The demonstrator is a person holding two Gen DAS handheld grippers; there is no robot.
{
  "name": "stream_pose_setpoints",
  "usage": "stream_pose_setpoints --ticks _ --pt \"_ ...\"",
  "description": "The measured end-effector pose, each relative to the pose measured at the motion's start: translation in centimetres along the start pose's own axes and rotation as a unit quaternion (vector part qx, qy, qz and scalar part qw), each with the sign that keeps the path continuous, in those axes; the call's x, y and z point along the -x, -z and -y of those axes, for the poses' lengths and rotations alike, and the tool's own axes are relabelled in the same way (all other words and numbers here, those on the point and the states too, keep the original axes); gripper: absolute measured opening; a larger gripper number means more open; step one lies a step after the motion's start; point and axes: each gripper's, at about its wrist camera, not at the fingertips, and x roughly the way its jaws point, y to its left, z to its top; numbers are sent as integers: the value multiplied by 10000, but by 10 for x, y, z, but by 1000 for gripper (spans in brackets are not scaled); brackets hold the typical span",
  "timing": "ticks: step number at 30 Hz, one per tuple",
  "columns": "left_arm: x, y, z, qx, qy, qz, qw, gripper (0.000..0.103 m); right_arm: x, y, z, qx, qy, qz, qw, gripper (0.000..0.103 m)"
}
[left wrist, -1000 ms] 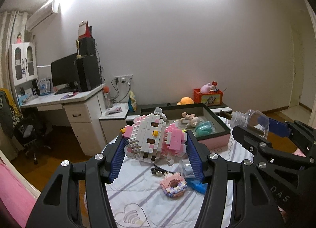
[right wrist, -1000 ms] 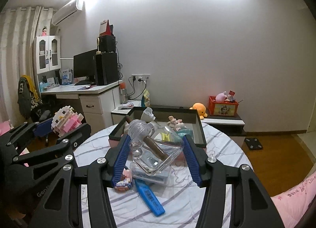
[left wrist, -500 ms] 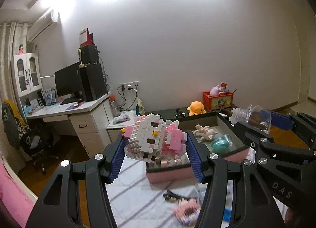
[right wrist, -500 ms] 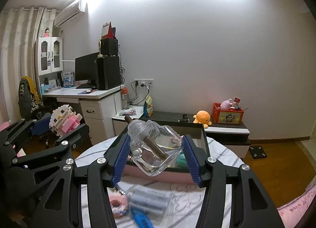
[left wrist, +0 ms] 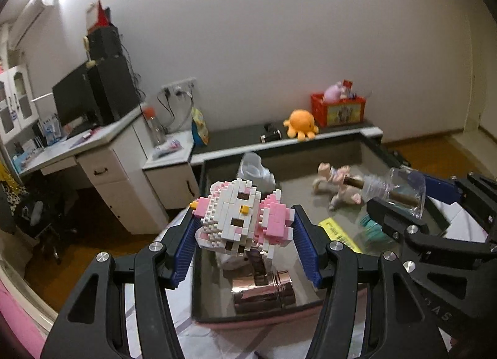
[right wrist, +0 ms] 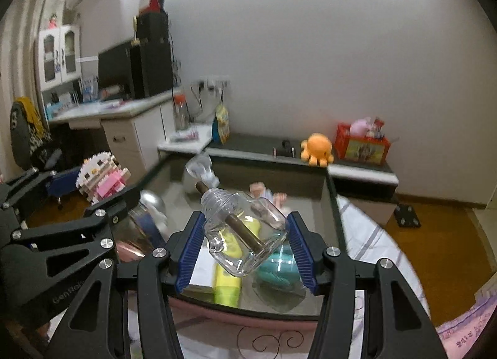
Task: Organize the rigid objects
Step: 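Carry kitty figure and glass bottle into the pink box and open both tools, then withdraw both tools from the pink box toward the remaining items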
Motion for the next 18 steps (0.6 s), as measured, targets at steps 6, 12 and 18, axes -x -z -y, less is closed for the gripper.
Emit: stream_pose_setpoints --ticks 6,12,18 --pt "-28 11 5 -29 5 -306 9995 59 -32 11 8 -90 -152 -448 9988 56" --pt "-15 7 -3 108 -244 -111 9996 86 -26 13 12 -187 -102 -419 9989 63" --pt "36 5 -20 435 -245 382 9980 101 14 3 15 -333 -34 17 9994 83"
